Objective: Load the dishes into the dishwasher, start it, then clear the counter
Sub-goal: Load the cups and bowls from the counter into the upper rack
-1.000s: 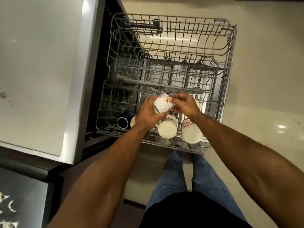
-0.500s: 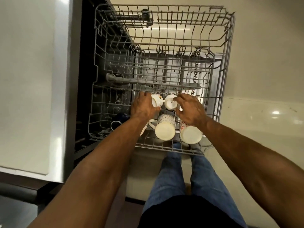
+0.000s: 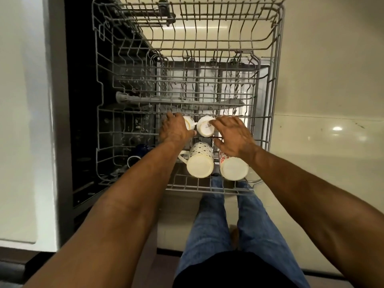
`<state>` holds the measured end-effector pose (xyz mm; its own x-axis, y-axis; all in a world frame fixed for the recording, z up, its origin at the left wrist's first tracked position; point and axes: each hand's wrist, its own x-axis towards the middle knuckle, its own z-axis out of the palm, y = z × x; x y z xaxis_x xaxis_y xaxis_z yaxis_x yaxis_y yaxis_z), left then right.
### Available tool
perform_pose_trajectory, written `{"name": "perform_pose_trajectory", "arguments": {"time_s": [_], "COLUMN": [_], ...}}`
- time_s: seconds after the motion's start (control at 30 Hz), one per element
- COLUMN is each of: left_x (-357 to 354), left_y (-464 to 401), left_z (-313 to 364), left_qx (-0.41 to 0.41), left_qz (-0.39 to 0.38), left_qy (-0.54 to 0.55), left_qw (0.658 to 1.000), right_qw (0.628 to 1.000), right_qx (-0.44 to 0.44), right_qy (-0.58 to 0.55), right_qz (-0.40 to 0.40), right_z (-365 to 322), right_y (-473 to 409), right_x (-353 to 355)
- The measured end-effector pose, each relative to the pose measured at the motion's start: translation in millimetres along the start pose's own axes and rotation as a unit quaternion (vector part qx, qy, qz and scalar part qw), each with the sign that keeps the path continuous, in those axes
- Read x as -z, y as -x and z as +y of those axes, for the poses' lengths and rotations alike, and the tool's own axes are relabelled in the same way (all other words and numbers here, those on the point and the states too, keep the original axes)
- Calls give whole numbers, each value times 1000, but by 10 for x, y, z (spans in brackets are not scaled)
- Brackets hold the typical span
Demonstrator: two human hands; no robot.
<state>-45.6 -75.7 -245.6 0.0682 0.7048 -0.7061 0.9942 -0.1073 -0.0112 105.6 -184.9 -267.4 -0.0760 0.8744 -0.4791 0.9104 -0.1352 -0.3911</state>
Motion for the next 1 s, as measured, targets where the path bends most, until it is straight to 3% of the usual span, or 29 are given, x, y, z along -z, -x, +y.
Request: {"name": "perform_pose_trajectory", "arguments": {"time_s": [0.27,0.7,1.0], "left_x": [-72,125,434], "left_y": [48,397,1140], "left_z": [-13,-187,-332], "left_qx": [11,-60,-120], "left_qz": [22,28,134], "left_qy": [38,10,35], "left_qw": [999,998,983], "right_qw": [1000,999,997], "right_qx": [0,-10,38], "right_qy": [0,23,72], "right_qz": [12,-25,8], "right_z": [-33,-138,-455], "right_y": [17,93,370], "right_x": [0,279,1037]}}
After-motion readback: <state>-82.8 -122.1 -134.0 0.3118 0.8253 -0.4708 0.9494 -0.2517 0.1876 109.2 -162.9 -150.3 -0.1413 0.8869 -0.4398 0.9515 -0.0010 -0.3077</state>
